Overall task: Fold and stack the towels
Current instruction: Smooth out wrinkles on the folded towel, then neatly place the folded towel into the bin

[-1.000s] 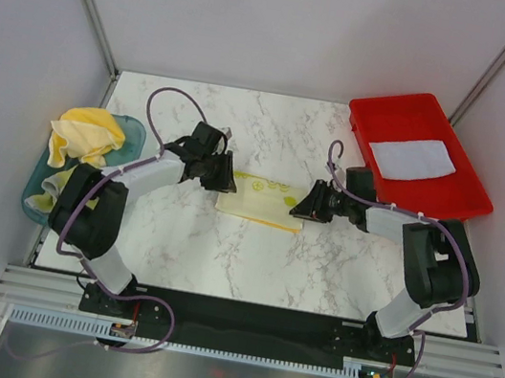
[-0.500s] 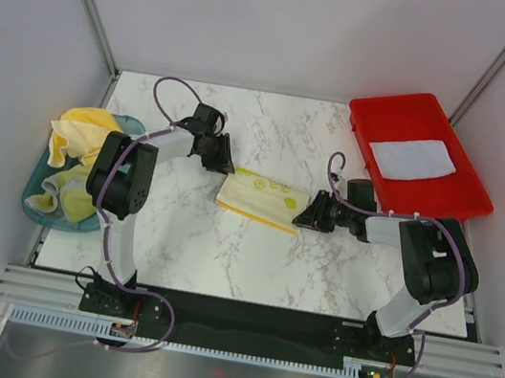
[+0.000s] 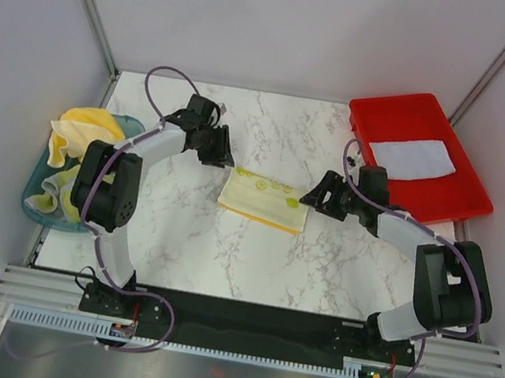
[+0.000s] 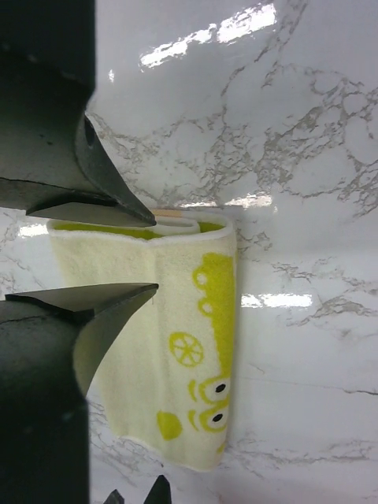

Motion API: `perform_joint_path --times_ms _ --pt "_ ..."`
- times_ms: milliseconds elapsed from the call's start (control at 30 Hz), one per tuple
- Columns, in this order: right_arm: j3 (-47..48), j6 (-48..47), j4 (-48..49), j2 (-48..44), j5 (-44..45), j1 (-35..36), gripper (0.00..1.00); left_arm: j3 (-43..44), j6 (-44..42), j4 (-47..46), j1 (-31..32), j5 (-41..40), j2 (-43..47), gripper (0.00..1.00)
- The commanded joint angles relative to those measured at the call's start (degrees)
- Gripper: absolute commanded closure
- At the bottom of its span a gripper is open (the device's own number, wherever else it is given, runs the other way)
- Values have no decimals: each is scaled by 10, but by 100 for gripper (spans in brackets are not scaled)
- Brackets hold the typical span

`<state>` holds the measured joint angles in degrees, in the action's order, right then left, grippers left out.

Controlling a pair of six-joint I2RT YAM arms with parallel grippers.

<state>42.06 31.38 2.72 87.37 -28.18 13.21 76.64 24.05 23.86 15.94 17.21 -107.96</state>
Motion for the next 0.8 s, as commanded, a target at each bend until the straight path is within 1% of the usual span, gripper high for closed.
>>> perform_joint_path --times_ms 0,167,267,300,367,500,600,700,767 --pt "23 19 -13 26 39 2 24 -37 -19 5 6 -17 44 58" --pt "40 36 -16 67 85 26 21 -54 -3 -4 6 10 32 58" --pt "44 52 -11 83 117 52 20 -74 9 -17 6 3 29 60" --pt "43 59 -7 88 124 62 20 -79 11 -16 7 -2 28 63" --pt "34 75 15 94 129 72 20 -83 17 -16 6 -5 21 64" --pt "16 96 21 93 160 92 24 -95 37 -13 6 -24 17 71" --pt "8 94 14 83 173 107 26 -103 48 -10 6 -31 18 73" --pt "0 100 2 75 213 122 28 -110 52 -9 6 -54 16 73" --pt "-7 106 5 76 224 126 30 -112 53 -6 6 -64 18 74"
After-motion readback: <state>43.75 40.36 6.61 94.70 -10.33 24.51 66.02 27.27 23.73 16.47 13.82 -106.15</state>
